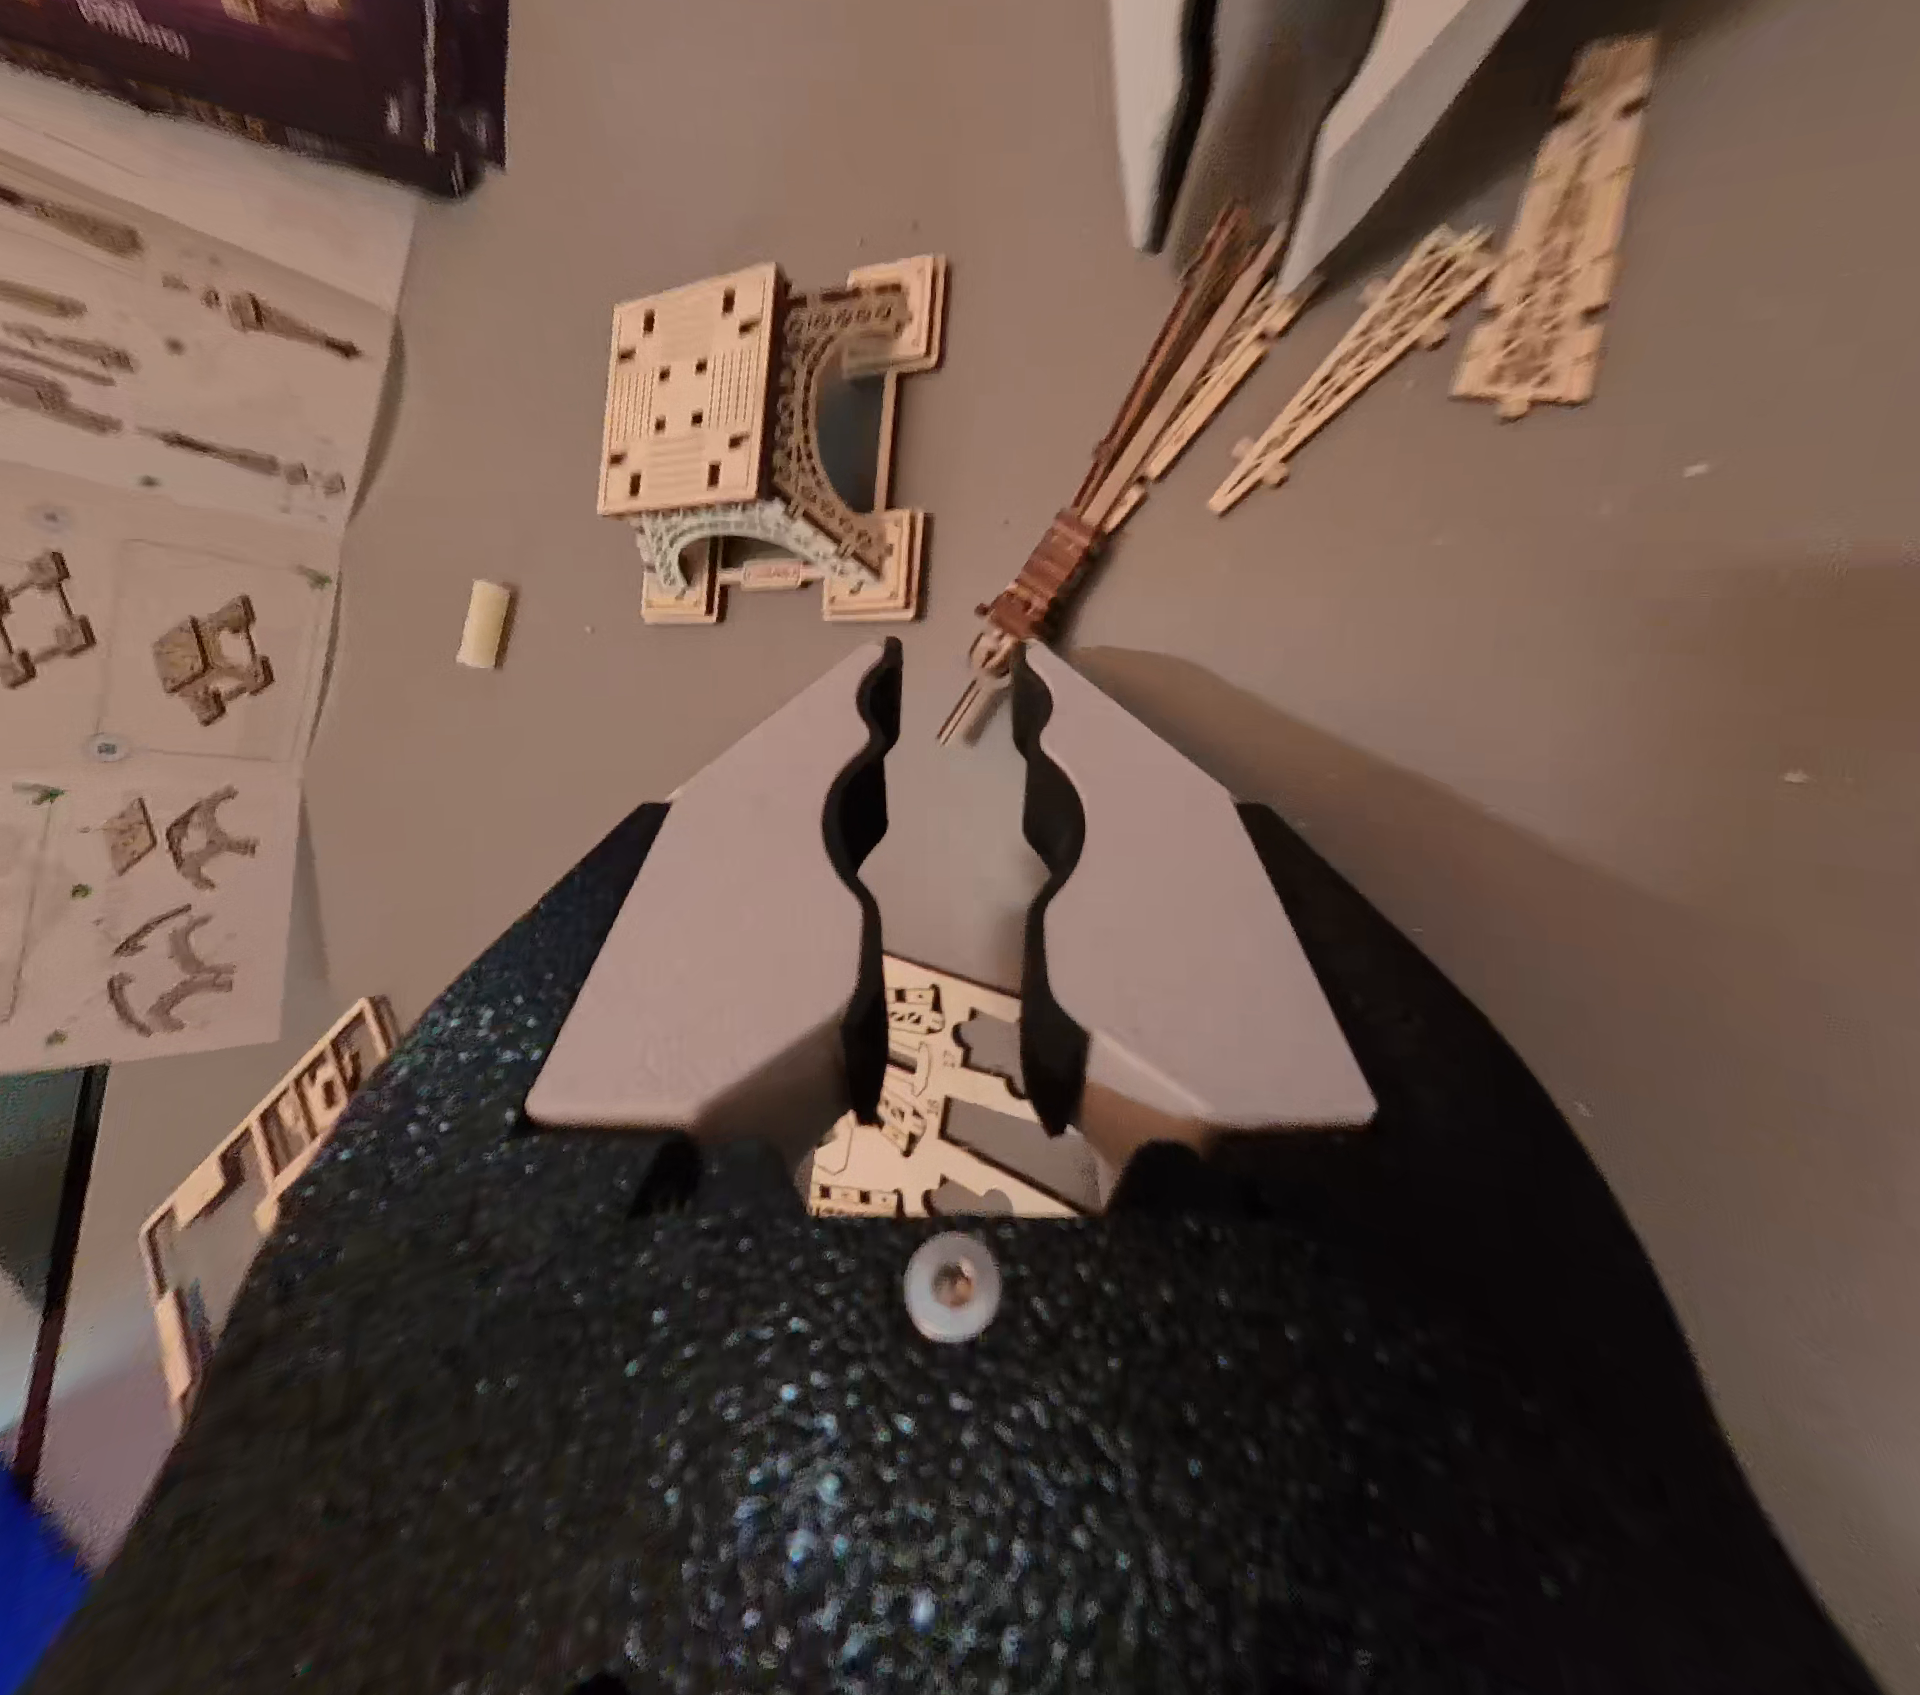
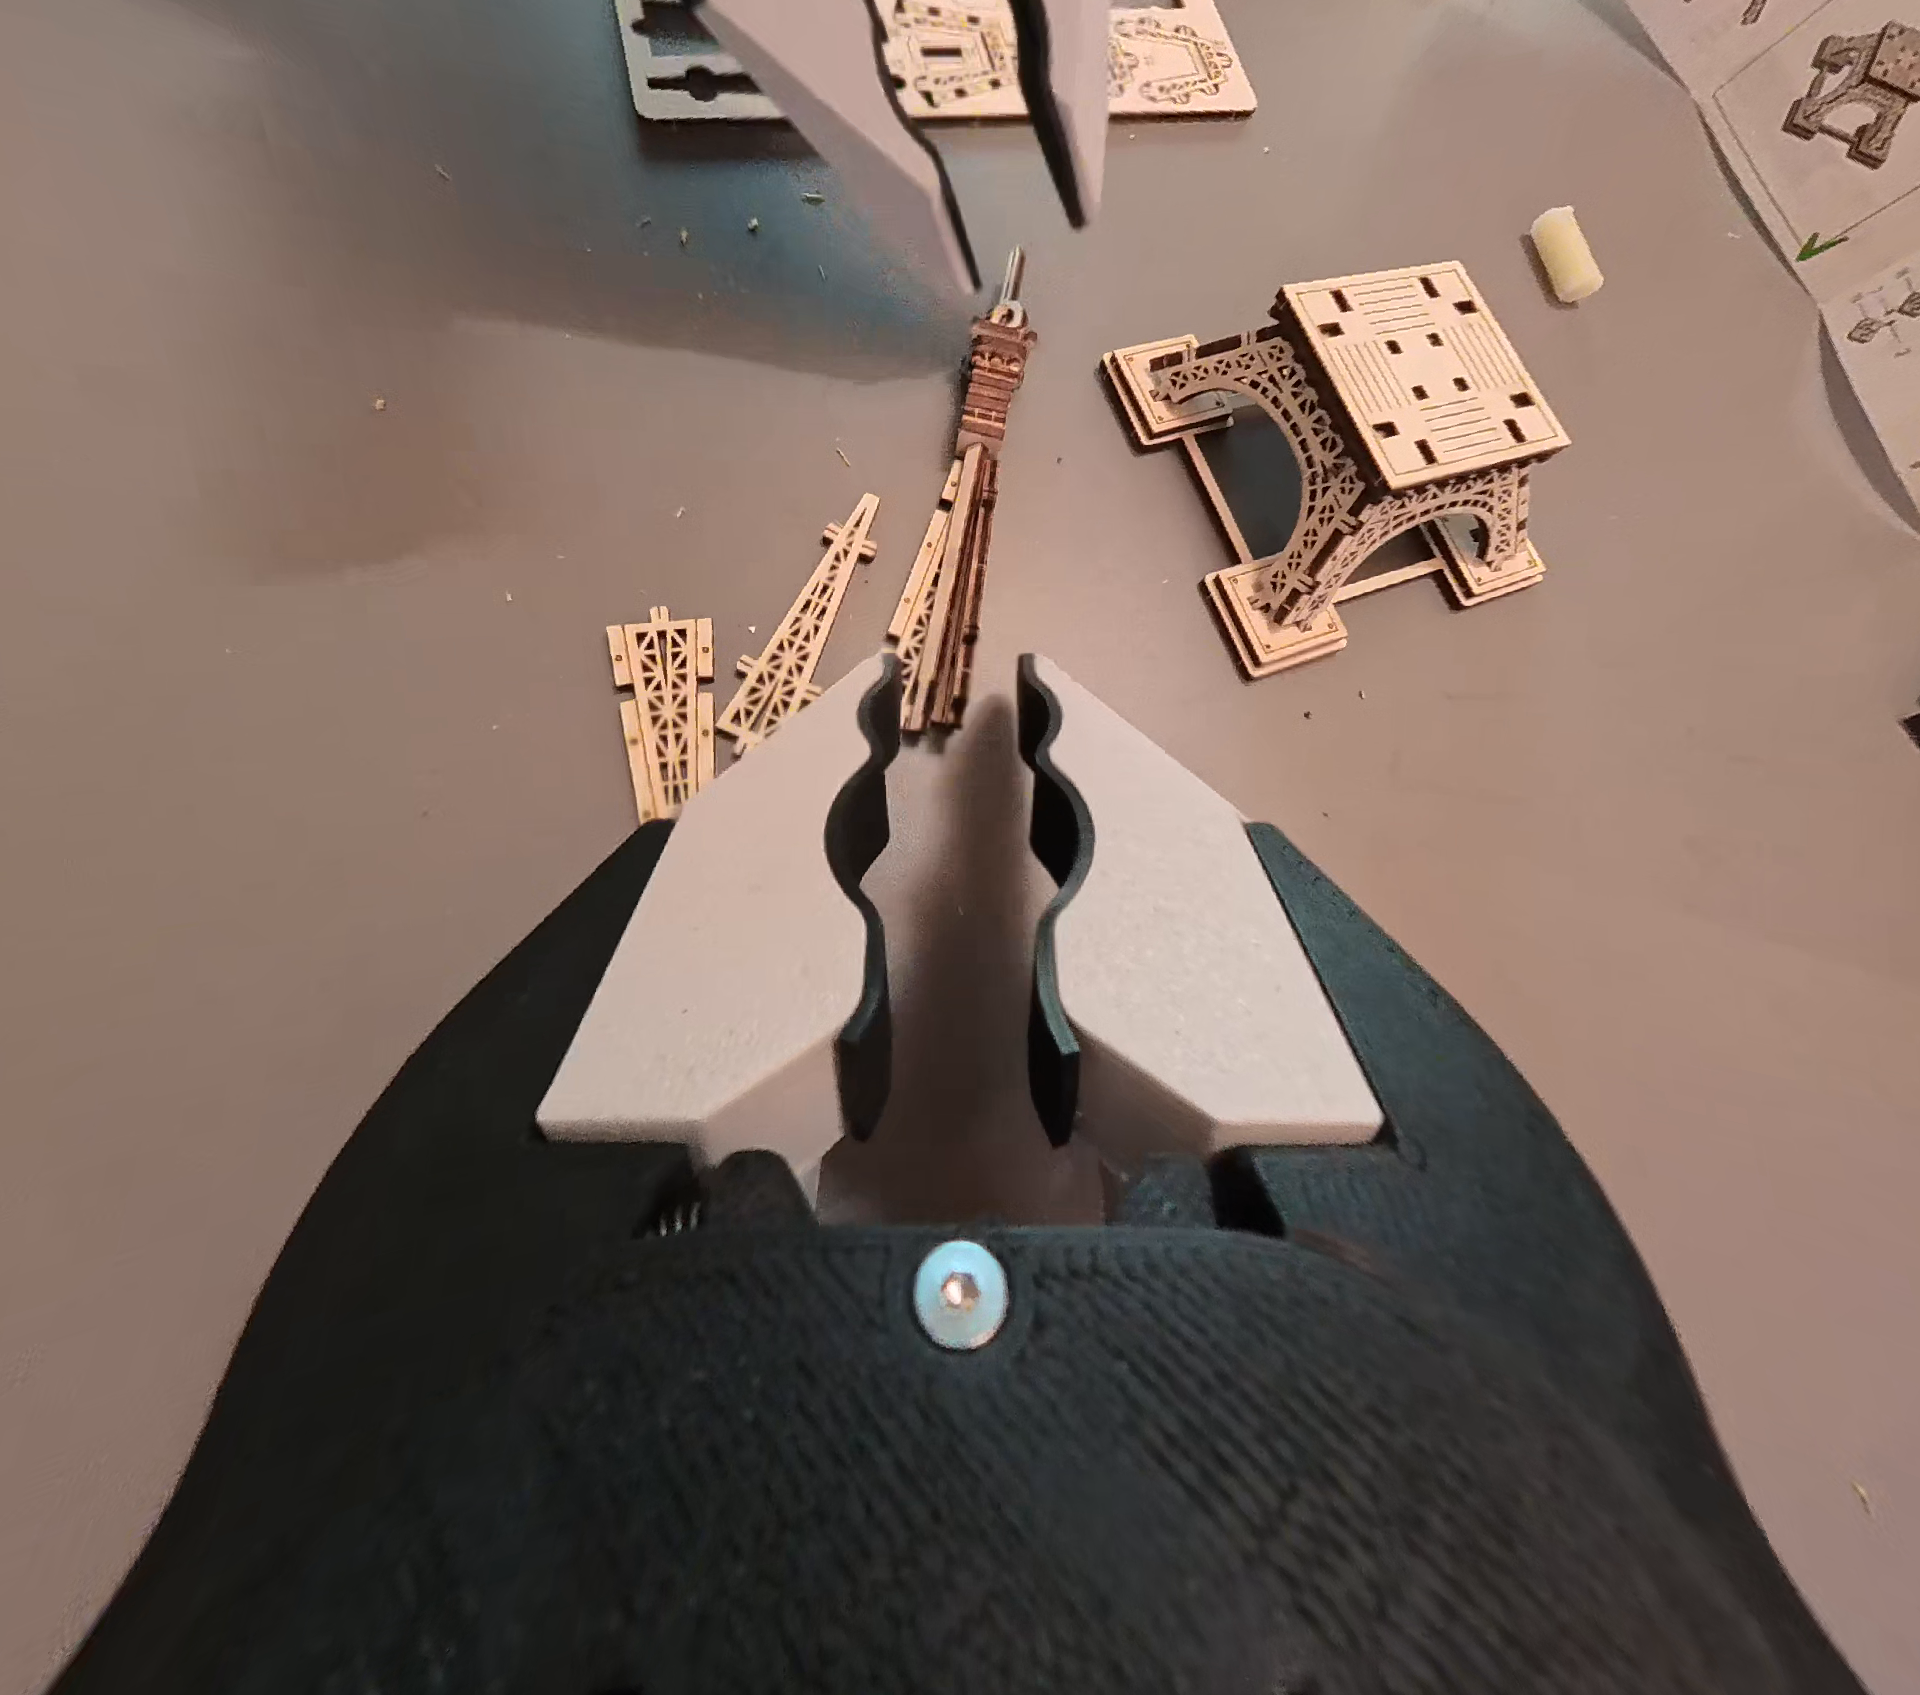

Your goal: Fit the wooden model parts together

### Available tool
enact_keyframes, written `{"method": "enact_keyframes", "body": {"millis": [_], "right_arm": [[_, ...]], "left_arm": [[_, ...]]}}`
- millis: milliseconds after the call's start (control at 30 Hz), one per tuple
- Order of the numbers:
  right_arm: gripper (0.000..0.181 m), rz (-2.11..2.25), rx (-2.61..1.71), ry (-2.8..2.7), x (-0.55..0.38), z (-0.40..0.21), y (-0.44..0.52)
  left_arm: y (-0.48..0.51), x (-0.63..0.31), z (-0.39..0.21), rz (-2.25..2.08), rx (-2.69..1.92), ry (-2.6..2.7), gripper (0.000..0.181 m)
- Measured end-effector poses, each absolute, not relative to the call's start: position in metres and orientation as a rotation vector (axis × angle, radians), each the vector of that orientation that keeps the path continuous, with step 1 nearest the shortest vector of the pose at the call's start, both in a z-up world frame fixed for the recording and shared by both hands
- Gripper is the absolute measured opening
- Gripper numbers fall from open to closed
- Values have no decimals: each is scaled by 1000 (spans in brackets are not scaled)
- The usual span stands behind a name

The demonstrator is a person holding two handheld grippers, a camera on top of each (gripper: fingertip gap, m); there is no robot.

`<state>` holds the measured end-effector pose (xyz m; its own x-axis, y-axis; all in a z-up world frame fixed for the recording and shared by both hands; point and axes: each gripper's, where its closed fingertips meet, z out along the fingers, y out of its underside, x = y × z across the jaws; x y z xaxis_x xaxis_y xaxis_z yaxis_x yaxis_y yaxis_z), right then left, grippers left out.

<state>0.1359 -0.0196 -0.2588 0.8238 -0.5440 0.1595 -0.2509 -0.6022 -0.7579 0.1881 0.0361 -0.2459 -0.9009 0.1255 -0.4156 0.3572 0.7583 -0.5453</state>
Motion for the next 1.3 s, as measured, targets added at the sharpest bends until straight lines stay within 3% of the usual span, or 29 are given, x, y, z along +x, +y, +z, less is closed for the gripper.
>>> {"method": "enact_keyframes", "body": {"millis": [33,200,367,467,600,800,1300], "right_arm": [[21,-484,-2225,576,134,-256,-21],[21,-425,-2231,538,117,-243,-30],[18,-452,-2226,561,110,-239,-34],[17,-428,-2231,577,109,-245,-35],[13,-418,-2193,599,113,-242,-36],[7,-450,-2193,504,111,-241,-26],[12,-736,-2308,197,113,-247,1]], "left_arm": [[35,180,-241,-968,406,2600,14],[25,124,-244,-1063,733,2590,7],[17,114,-262,-947,907,2604,21],[4,110,-263,-971,924,2634,23],[-2,111,-268,-908,889,2753,7],[-2,117,-267,-861,784,2845,0],[6,129,-249,-980,737,2809,0]]}}
